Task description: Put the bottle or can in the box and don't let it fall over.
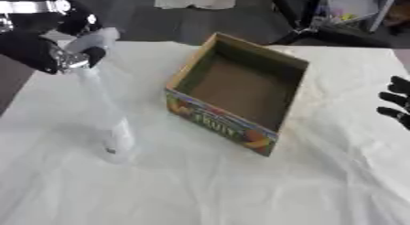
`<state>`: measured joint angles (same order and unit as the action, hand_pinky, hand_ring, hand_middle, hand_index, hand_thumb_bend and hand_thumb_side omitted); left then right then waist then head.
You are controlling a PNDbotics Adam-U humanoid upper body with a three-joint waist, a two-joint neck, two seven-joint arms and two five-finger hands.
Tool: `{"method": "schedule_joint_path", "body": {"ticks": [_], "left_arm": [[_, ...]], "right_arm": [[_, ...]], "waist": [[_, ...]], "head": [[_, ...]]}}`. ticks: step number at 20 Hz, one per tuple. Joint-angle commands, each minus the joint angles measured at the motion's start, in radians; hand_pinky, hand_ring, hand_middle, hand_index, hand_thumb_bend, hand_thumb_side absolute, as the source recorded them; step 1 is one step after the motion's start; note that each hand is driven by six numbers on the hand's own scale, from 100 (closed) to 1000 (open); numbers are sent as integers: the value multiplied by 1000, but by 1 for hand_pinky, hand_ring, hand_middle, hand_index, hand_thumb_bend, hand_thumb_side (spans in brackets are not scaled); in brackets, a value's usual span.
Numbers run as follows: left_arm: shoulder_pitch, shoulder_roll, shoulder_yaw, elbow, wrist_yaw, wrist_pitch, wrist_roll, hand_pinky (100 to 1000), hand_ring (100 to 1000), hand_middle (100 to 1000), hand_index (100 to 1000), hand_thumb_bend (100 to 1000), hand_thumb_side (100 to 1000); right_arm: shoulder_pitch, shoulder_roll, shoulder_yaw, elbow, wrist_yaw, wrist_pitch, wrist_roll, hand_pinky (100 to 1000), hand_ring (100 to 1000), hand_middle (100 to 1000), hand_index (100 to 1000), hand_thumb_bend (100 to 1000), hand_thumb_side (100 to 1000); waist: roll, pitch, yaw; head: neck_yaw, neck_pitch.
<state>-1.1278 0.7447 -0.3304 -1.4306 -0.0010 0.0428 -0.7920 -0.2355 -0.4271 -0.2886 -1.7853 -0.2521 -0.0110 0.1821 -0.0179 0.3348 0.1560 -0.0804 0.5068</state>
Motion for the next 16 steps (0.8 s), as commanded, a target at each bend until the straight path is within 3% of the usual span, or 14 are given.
{"method": "schedule_joint_path", "body": {"ticks": [1,9,16], "left_arm": [[-19,14,6,-7,-8,-1,15,703,497,512,619,100,255],[-17,15,6,-3,-16,3,42,677,485,501,602,100,206],[-16,15,8,-4,-16,11,68,639,491,506,588,100,266]], "right_arm": [[-3,-16,-9,-11,-6,1,-1,841,914,995,790,100,694],[-4,-15,-9,-11,-10,1,1,843,915,995,791,100,699],[-5,-14,-8,-11,-10,1,3,844,916,996,792,100,702]], "waist": [[3,-22,0],[2,-23,1],[0,-23,2]], "head": [[2,-1],[2,-2],[1,-2]]}}
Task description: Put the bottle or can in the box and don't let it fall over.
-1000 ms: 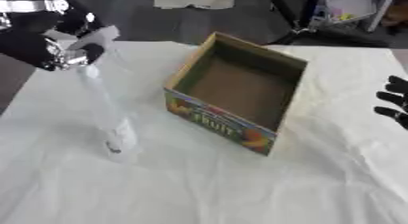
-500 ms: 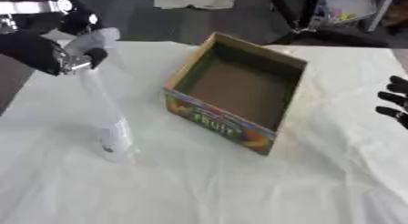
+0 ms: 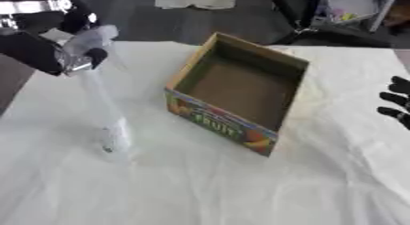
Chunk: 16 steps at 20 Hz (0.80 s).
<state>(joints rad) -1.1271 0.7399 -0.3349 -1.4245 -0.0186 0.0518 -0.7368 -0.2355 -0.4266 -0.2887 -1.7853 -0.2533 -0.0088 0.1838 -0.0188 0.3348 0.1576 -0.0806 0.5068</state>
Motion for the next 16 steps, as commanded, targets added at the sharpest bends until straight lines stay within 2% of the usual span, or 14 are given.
{"method": "schedule_joint_path", "body": {"ticks": [1,4,5,10,16], "left_arm": [[-17,20,13,-10,2,3,17,635,487,502,583,100,272],[-20,19,14,-10,3,6,31,620,456,478,554,100,295],[-20,19,14,-11,3,6,35,612,415,463,539,100,301],[-21,18,11,-9,-2,9,42,598,384,433,510,100,315],[-24,18,14,-8,-14,3,60,569,345,401,478,100,211]], "right_arm": [[-5,-15,-8,-12,-9,-1,2,844,916,996,792,100,702],[-6,-15,-7,-12,-10,-2,3,845,916,997,792,100,703],[-6,-15,-7,-12,-10,-2,4,846,917,997,792,100,704],[-7,-15,-7,-12,-12,-2,5,848,917,997,793,100,705],[-8,-14,-7,-13,-16,0,6,848,917,998,793,100,713]], "waist": [[1,-23,0],[1,-24,-2],[2,-24,-3],[2,-25,-7],[4,-27,-9]], "head": [[0,-2],[0,-2],[0,-2],[1,-4],[0,-3]]}}
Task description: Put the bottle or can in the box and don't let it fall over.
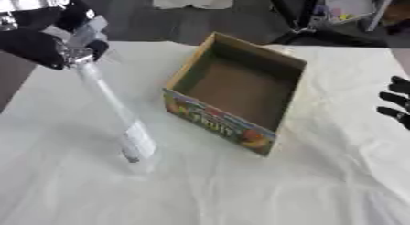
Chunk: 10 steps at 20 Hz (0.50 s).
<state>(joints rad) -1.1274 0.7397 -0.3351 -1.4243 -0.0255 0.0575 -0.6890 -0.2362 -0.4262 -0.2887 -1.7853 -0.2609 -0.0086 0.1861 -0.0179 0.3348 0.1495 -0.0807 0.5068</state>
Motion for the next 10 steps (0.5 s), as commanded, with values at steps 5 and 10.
{"method": "schedule_joint_path", "body": {"ticks": [5,10], "left_arm": [[-23,17,11,-7,-20,-12,11,546,317,372,449,100,122],[-27,17,16,-8,-36,-17,12,524,299,350,426,100,100]], "right_arm": [[-6,-14,-7,-14,-11,1,2,849,918,998,794,100,721],[-5,-14,-9,-15,-12,3,-2,849,917,998,794,100,724]], "waist": [[3,-28,0],[5,-29,0]], "head": [[1,-4],[0,-2]]}}
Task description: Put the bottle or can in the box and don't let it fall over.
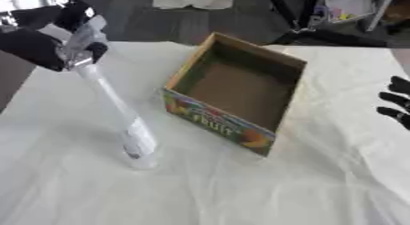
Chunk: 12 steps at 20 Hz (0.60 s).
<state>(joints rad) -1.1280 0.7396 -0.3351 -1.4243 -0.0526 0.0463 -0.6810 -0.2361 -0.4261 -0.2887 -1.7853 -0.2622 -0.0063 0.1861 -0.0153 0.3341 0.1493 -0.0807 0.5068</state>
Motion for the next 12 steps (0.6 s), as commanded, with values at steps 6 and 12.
{"method": "schedule_joint_path", "body": {"ticks": [6,12], "left_arm": [[-34,17,19,-12,-12,-1,6,494,272,321,401,100,100],[-37,18,24,-15,-14,0,8,492,248,302,382,100,100]], "right_arm": [[-2,-15,-9,-15,-10,4,-3,850,918,999,794,100,730],[-1,-15,-10,-18,-11,6,-4,850,918,999,795,100,737]], "waist": [[5,-30,3],[9,-32,5]], "head": [[-1,2],[-3,0]]}}
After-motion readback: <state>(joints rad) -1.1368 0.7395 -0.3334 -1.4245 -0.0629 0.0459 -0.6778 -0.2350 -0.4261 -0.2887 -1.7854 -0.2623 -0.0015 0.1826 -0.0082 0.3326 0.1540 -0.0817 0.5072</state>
